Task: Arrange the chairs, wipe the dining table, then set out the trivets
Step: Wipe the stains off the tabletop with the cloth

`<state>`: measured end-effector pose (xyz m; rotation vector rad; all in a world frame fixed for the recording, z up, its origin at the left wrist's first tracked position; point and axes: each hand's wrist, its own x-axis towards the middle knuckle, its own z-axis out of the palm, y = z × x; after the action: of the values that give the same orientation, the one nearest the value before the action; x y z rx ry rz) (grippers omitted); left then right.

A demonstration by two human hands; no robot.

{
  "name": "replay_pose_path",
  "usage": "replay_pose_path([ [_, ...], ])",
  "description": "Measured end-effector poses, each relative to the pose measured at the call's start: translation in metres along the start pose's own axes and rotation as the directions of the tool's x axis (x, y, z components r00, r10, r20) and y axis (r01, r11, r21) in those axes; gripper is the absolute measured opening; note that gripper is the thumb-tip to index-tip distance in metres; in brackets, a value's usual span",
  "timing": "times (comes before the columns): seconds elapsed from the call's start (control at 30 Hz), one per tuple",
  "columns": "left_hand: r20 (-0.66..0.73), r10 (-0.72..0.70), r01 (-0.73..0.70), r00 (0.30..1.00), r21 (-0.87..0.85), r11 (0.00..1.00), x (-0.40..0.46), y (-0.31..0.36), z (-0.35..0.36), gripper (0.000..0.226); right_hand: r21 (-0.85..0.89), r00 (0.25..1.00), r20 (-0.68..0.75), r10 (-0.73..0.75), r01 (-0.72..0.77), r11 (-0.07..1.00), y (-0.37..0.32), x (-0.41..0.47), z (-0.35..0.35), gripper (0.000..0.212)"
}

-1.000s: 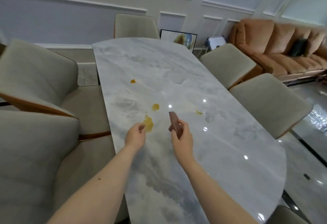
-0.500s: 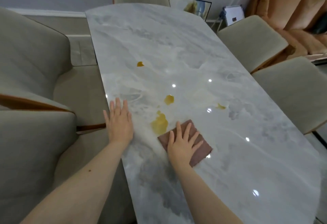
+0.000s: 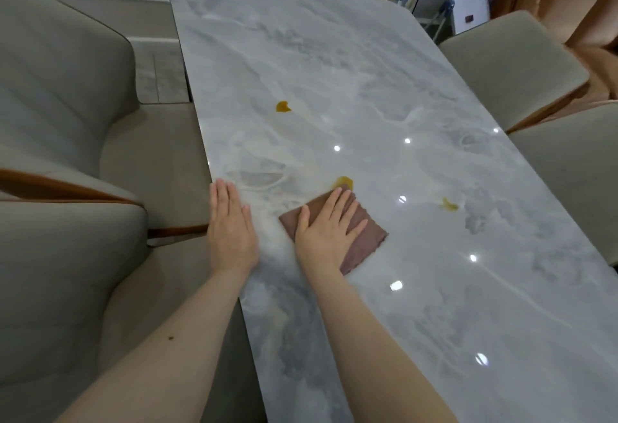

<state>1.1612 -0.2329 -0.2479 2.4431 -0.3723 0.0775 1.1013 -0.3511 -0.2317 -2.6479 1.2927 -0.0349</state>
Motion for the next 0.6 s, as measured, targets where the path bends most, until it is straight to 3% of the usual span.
replay_pose_path([
  [0.17, -0.003, -0.004, 0.003, 1.0, -0.049, 0.999, -0.002, 0.0, -0.002, 0.051, -0.051, 0.931, 0.095, -0.351, 0.357, 0.933, 0.039, -0.04, -0.013, 0.077],
  [0.23, 0.001, -0.01, 0.01, 1.0, -0.072, 0.997, -0.002, -0.001, -0.003, 0.051, -0.069, 0.937, 0.105, -0.334, 0.341, 0.937, 0.062, -0.033, -0.017, 0.079],
  [0.3, 0.015, -0.016, 0.018, 1.0, -0.082, 0.996, -0.003, 0.001, -0.003, 0.052, -0.07, 0.971, 0.078, -0.226, 0.231, 0.97, 0.071, -0.013, -0.02, 0.08],
  [0.43, -0.009, -0.018, 0.017, 1.0, -0.117, 0.993, -0.001, 0.0, -0.001, 0.051, -0.061, 0.998, 0.041, -0.036, 0.039, 0.997, 0.037, 0.03, -0.013, 0.072],
  [0.5, -0.007, -0.024, 0.023, 1.0, -0.134, 0.991, -0.002, -0.002, -0.001, 0.051, -0.046, 0.998, 0.043, -0.05, 0.052, 0.998, 0.008, 0.035, -0.007, 0.073],
  [0.6, -0.01, -0.02, 0.018, 1.0, -0.174, 0.985, -0.001, -0.003, -0.001, 0.05, -0.041, 0.972, 0.064, -0.228, 0.23, 0.972, -0.026, 0.012, 0.0, 0.072],
])
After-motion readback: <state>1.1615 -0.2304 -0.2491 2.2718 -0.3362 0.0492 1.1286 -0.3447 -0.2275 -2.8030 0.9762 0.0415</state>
